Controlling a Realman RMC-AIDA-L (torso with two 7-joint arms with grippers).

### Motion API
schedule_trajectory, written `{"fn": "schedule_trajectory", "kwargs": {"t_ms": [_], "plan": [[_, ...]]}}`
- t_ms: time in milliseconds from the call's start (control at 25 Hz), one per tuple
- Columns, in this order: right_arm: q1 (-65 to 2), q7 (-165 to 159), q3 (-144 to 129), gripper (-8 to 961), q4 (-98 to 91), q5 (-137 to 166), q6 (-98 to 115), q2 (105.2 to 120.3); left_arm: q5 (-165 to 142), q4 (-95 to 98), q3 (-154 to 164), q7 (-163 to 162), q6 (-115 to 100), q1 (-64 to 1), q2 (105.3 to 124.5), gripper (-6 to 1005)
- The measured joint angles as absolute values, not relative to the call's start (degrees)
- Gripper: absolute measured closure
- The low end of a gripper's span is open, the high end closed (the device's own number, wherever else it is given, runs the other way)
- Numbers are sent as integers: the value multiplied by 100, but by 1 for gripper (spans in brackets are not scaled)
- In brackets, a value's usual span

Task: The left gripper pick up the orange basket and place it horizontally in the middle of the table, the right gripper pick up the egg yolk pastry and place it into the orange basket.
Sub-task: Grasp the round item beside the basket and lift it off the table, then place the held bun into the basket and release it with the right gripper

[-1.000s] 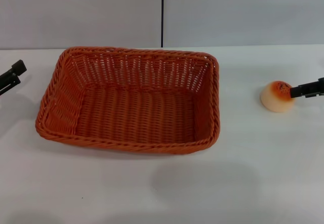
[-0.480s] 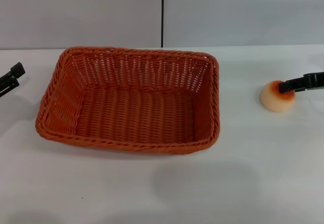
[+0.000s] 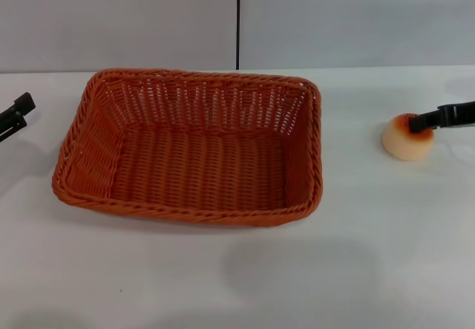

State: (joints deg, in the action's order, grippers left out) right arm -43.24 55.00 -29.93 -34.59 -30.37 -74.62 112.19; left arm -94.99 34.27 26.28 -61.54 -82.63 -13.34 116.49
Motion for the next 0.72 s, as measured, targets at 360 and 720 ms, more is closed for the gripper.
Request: {"fn": "schedule_trajectory", "kwargs": {"t_ms": [360, 720], "plan": [[-4120, 5108, -2944, 785, -4593, -3143, -8493, 11372, -9489, 3419, 2628, -6152, -8199, -1345, 11660, 186], [-4017, 4307, -2957, 849, -5629, -4248, -9601, 11393, -9462, 3419, 2628, -6152, -8199, -1351, 11731, 186]]}}
